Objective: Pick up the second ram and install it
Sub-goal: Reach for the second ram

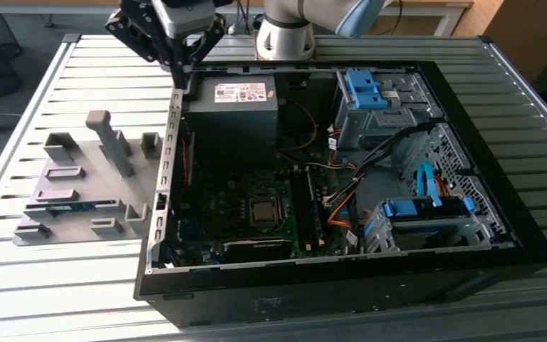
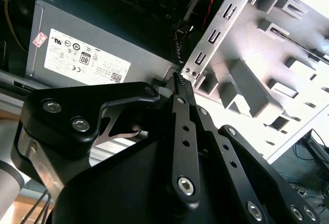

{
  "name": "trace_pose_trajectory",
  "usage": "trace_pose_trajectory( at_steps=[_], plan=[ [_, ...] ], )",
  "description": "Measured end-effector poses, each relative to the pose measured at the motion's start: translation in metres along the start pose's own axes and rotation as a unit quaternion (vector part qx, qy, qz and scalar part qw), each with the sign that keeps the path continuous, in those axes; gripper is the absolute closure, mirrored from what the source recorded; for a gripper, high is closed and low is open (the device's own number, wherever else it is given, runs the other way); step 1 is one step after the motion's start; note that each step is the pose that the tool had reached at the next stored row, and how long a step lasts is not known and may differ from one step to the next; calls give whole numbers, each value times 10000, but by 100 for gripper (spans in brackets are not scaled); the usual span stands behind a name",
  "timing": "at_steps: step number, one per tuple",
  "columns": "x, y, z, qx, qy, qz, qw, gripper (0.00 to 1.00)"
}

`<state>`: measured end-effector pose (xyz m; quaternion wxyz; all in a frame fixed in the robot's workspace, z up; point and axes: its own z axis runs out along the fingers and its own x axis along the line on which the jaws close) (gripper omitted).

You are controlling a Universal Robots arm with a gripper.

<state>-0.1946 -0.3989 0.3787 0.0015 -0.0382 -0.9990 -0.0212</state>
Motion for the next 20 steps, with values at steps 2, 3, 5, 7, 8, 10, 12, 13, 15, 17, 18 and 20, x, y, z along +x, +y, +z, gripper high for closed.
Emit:
trace_pose_trajectory(
  at_steps=[2,3,5,7,8,10,12,13,15,17,18,20],
  plan=[
    [7,0,2,0,3,1,10000,89],
    [11,-1,3,0,4,1,10000,89],
    [19,-1,5,0,7,0,10000,89],
    [26,-2,6,1,10,1,10000,89],
    [30,-2,7,1,11,1,10000,89],
    [38,-3,9,1,13,1,10000,89],
    [44,-4,11,1,16,1,10000,89],
    [48,-4,12,2,17,1,10000,89],
    [54,-5,13,2,20,1,10000,89],
    [61,-5,15,2,22,1,10000,89],
    [65,-6,16,2,23,1,10000,89],
    [78,-7,17,3,24,1,10000,89]
  ],
)
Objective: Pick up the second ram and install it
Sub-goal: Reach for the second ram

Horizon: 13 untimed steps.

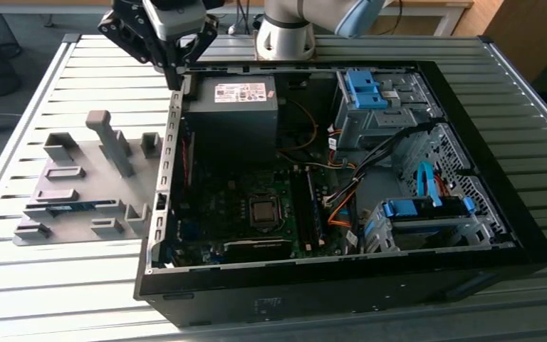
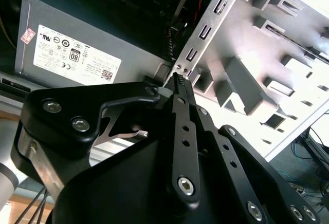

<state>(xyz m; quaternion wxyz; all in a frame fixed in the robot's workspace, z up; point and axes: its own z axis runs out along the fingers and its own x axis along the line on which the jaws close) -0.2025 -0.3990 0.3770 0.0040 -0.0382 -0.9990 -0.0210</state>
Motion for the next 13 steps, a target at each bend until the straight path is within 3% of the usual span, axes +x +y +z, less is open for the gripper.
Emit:
trace_pose_trajectory(
  at_steps=[13],
  plan=[
    [96,-8,12,0,4,0,10000,89]
  ],
)
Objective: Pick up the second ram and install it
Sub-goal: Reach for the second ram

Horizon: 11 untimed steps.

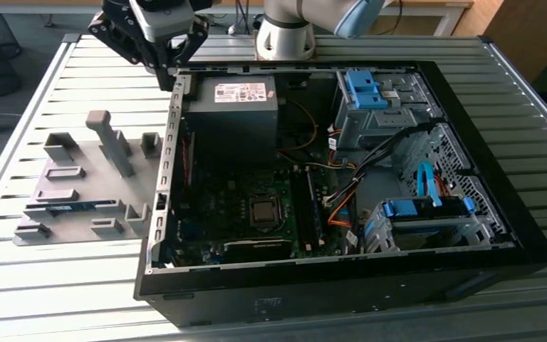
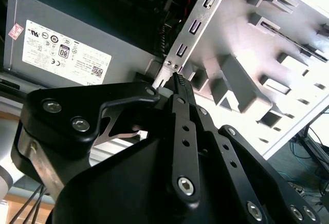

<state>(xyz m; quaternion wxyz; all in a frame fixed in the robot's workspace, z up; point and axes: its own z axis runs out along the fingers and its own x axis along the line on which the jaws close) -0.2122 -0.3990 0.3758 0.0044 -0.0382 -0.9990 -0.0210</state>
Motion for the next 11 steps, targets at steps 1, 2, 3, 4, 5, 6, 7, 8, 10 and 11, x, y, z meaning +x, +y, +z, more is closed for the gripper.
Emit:
trace_pose_trajectory(
  at_steps=[1,2,3,4,5,6,7,8,10,11],
  plan=[
    [12,-1,1,0,0,0,10000,89],
    [26,-2,1,0,0,0,10000,89],
    [36,-3,2,0,0,0,10000,89],
    [43,-3,3,0,0,0,10000,89],
    [46,-3,4,0,0,0,10000,89],
    [49,-3,4,-1,0,0,10000,89],
    [53,-4,5,0,0,0,10000,89],
    [58,-5,5,-1,0,0,10000,89],
    [67,-5,6,0,0,0,10000,89],
    [70,-5,6,0,0,0,10000,89]
  ],
)
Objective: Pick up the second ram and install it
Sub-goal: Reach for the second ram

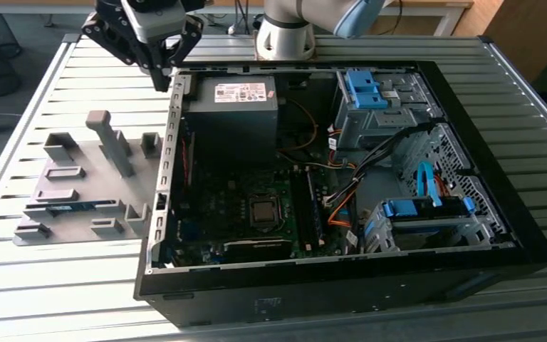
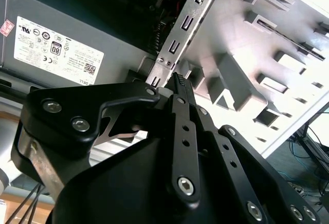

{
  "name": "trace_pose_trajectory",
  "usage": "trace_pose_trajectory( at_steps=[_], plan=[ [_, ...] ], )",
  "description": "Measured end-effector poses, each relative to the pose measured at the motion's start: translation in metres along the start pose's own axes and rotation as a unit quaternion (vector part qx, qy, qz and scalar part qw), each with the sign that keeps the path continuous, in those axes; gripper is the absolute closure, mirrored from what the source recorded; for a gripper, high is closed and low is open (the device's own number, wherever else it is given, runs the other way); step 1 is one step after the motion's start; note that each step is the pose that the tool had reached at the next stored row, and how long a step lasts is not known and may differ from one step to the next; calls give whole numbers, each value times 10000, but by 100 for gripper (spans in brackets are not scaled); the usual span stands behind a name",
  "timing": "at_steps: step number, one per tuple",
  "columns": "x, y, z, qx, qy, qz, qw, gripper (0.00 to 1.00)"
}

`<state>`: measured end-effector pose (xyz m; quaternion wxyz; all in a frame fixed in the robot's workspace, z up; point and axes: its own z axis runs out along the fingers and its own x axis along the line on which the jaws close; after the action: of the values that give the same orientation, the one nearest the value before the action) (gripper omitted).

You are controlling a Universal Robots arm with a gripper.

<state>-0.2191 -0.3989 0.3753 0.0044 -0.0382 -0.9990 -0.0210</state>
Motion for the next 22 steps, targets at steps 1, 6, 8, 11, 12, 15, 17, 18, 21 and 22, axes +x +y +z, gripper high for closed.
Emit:
trace_pose_trajectory(
  at_steps=[1,6,8,11,12,15,17,18,21,22],
  plan=[
    [2,0,0,0,0,0,10000,89],
    [16,-2,6,0,0,0,10000,89],
    [16,-2,6,0,0,0,10000,89],
    [17,-1,6,0,0,0,10000,89],
    [17,-2,6,0,0,0,10000,89],
    [38,-3,6,0,0,1,10000,89],
    [56,-5,6,0,0,0,10000,89],
    [67,-5,6,0,0,0,10000,89],
    [112,-9,9,0,0,1,10000,89],
    [136,-11,10,0,0,0,10000,89]
  ],
)
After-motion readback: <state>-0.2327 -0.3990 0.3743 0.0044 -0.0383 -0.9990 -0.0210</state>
